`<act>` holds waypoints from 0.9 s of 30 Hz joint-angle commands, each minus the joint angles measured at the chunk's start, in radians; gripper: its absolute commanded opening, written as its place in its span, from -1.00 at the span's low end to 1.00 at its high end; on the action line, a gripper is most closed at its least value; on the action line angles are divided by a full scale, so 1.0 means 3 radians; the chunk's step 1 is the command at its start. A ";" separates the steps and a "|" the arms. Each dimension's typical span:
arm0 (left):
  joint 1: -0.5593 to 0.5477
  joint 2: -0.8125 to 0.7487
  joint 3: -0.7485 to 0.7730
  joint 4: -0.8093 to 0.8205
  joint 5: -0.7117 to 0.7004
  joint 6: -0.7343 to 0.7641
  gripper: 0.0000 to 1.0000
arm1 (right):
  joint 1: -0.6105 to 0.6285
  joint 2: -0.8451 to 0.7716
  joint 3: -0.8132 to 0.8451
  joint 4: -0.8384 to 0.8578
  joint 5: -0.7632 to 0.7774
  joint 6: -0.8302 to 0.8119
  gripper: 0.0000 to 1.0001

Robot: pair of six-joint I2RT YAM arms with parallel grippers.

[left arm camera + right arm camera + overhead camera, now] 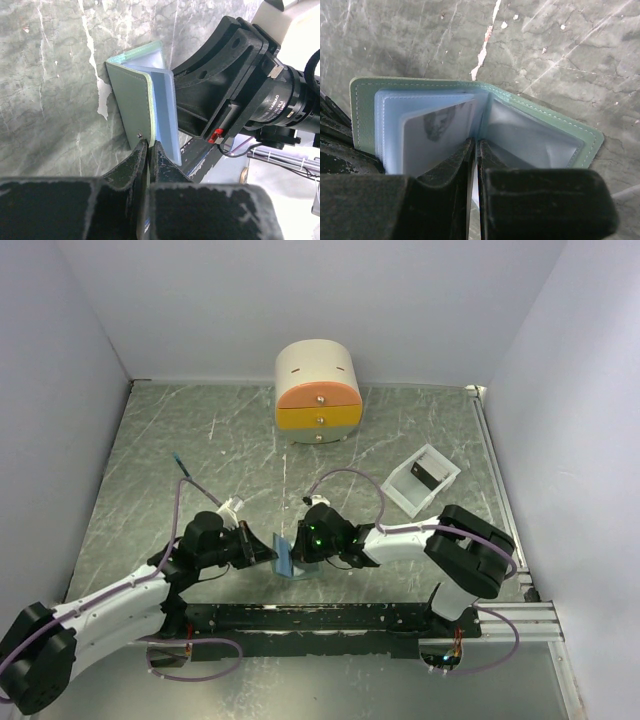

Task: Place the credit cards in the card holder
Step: Insert the credit card into the card holder.

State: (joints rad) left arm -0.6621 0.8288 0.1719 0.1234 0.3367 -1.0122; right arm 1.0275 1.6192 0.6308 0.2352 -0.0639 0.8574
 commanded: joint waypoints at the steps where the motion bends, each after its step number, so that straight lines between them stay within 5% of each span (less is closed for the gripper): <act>1: 0.0013 -0.0050 0.0127 -0.0184 -0.0063 0.0099 -0.74 | 0.0065 0.0135 -0.0006 -0.0205 -0.0027 -0.0033 -0.83; 27: 0.0013 -0.0030 0.0169 -0.0250 -0.0073 0.0065 -0.51 | 0.0073 0.0128 -0.0029 -0.0235 0.0025 -0.0040 -0.84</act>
State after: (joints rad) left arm -0.6621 0.8371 0.1974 0.0689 0.3248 -0.9989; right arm 1.0298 1.6249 0.6342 0.2386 -0.0635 0.8570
